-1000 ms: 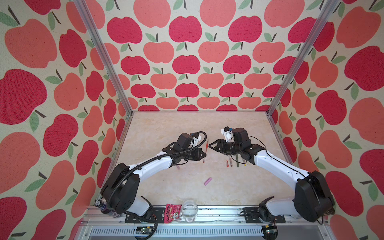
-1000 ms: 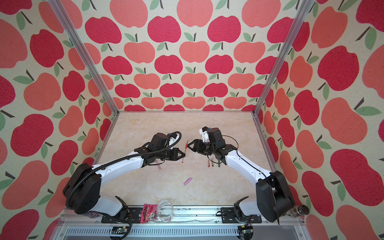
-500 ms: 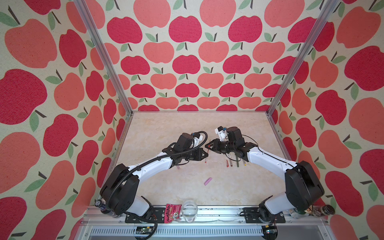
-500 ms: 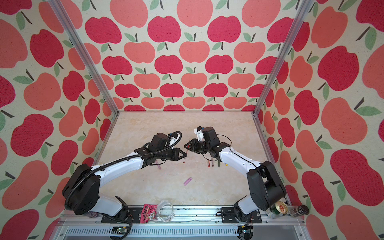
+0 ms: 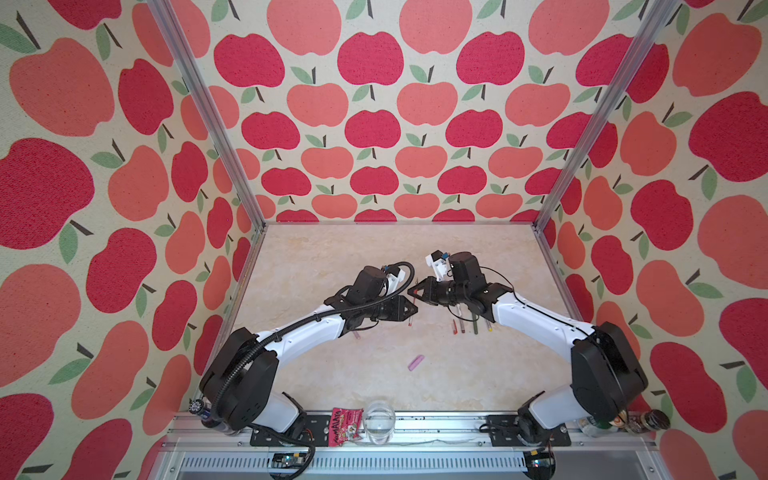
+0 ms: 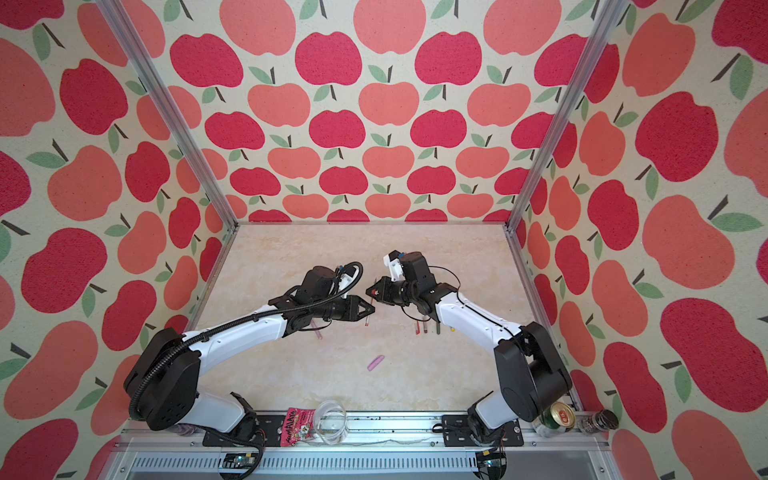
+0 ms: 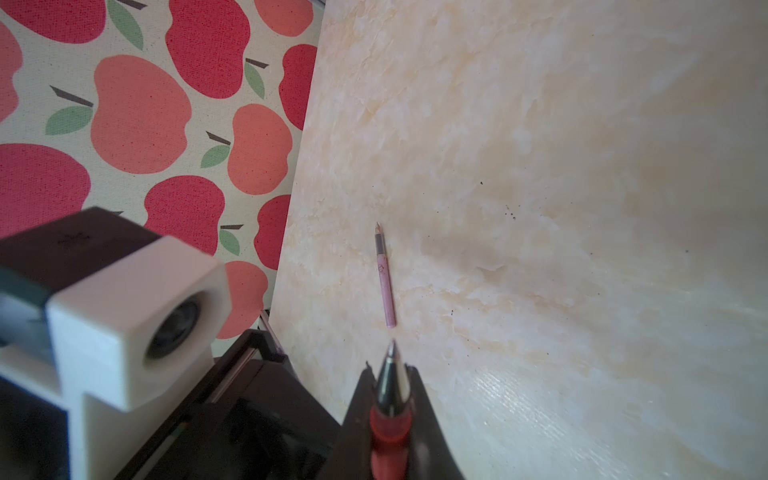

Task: Insert the pens into the pen caps
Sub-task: 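Hold the red pen upright with the left gripper while the right gripper moves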

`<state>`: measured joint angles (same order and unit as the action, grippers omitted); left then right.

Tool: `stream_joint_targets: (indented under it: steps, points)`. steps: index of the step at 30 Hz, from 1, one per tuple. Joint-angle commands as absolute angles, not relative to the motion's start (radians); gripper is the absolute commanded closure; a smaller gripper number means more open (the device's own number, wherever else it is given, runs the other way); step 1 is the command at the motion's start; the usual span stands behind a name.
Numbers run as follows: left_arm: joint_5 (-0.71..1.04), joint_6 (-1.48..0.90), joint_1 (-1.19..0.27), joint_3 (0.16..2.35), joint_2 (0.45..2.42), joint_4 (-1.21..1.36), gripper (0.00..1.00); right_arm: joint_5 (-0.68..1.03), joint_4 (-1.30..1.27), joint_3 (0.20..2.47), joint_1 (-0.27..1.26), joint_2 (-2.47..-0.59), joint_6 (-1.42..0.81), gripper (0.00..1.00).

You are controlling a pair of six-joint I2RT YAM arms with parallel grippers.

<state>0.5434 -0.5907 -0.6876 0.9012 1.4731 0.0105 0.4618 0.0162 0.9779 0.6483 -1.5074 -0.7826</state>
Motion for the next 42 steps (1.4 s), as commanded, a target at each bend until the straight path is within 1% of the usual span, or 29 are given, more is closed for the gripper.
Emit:
stream_joint_targets:
  steps: [1, 4, 8, 11, 14, 17, 20, 24, 28, 36, 42]
  points:
    - [0.561, -0.600, -0.686, 0.889, 1.450, 0.032, 0.76, 0.456, 0.024, 1.007, 0.656, -1.483, -0.756, 1.00]
    - [0.559, -0.601, -0.685, 0.888, 1.452, 0.032, 0.83, 0.456, 0.029, 1.006, 0.659, -1.484, -0.755, 1.00]
    - [0.558, -0.601, -0.685, 0.896, 1.456, 0.024, 1.00, 0.459, 0.032, 1.009, 0.660, -1.484, -0.749, 1.00]
    - [0.551, -0.594, -0.684, 0.901, 1.453, 0.005, 1.00, 0.462, 0.038, 1.015, 0.660, -1.481, -0.746, 1.00]
    - [0.525, -0.582, -0.682, 0.898, 1.445, -0.021, 1.00, 0.455, 0.077, 1.028, 0.659, -1.464, -0.729, 0.84]
    - [0.505, -0.567, -0.674, 0.893, 1.424, -0.058, 1.00, 0.390, 0.212, 1.052, 0.658, -1.409, -0.676, 0.69]
    - [0.498, -0.546, -0.661, 0.881, 1.393, -0.092, 1.00, 0.283, 0.414, 1.067, 0.658, -1.328, -0.601, 0.62]
    - [0.478, -0.516, -0.654, 0.858, 1.353, -0.130, 1.00, 0.142, 0.648, 1.033, 0.658, -1.223, -0.534, 0.58]
    - [0.471, -0.503, -0.650, 0.838, 1.338, -0.140, 1.00, 0.095, 0.758, 0.977, 0.658, -1.188, -0.520, 0.53]
    - [0.482, -0.502, -0.649, 0.836, 1.344, -0.117, 1.00, 0.108, 0.684, 0.877, 0.654, -1.242, -0.524, 0.42]
    - [0.480, -0.503, -0.649, 0.829, 1.336, -0.109, 1.00, 0.102, 0.647, 0.864, 0.637, -1.337, -0.495, 0.40]
